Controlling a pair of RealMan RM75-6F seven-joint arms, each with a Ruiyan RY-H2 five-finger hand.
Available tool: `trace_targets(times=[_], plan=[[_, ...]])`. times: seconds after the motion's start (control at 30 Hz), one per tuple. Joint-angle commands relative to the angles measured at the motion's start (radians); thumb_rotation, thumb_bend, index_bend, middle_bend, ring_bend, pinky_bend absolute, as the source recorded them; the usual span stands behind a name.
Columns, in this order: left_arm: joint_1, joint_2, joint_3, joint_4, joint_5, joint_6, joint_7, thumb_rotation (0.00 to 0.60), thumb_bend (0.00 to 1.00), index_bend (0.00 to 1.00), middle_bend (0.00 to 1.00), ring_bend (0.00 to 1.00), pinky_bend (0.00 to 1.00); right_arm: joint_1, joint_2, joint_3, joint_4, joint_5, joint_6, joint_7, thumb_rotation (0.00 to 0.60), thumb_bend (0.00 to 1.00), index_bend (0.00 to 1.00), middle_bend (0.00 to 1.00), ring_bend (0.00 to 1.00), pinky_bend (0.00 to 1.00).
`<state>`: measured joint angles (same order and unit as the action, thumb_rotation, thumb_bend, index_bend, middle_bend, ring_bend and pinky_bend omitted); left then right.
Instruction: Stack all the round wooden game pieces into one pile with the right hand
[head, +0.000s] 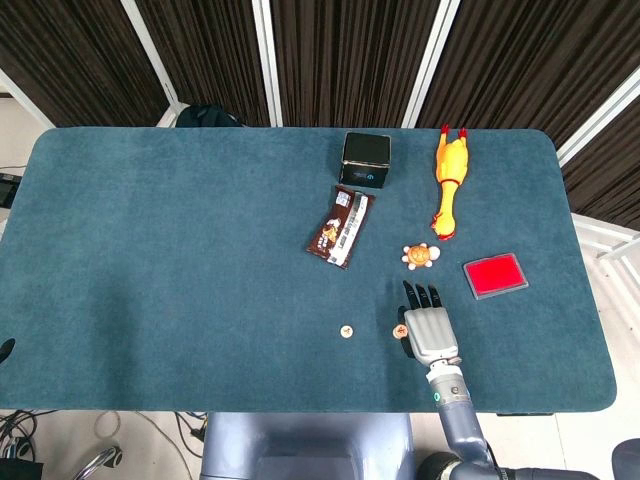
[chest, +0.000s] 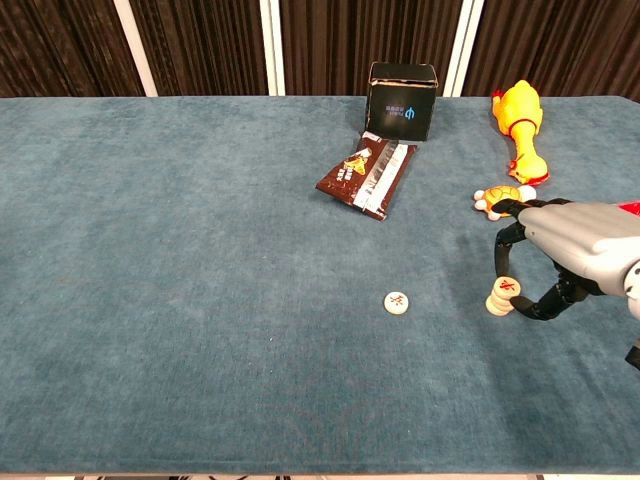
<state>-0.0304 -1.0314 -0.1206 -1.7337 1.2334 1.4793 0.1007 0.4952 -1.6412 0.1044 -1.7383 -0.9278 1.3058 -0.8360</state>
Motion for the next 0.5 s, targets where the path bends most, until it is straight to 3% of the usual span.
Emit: trace_targets(times=[0.03,0.5], plan=[[0.0,0.0,0.0,0.0,0.001,0.0,0.0,0.6,0.19,0.13,0.0,0.0,0.04,0.001,0.0,0.0,-0.001,-0.001,0.001,0.0,0.6,0.42,0.5,0.0,0.0,0.0],[0.0,0.0,0.001,0.001,0.002,0.0,0.002,0.6,0.19,0.13,0.0,0.0,0.04,0.003,0.006,-0.005,-0.007,-0.001,0.003,0.0,0.6,0.42,0.5,0.0,0.0,0.0]])
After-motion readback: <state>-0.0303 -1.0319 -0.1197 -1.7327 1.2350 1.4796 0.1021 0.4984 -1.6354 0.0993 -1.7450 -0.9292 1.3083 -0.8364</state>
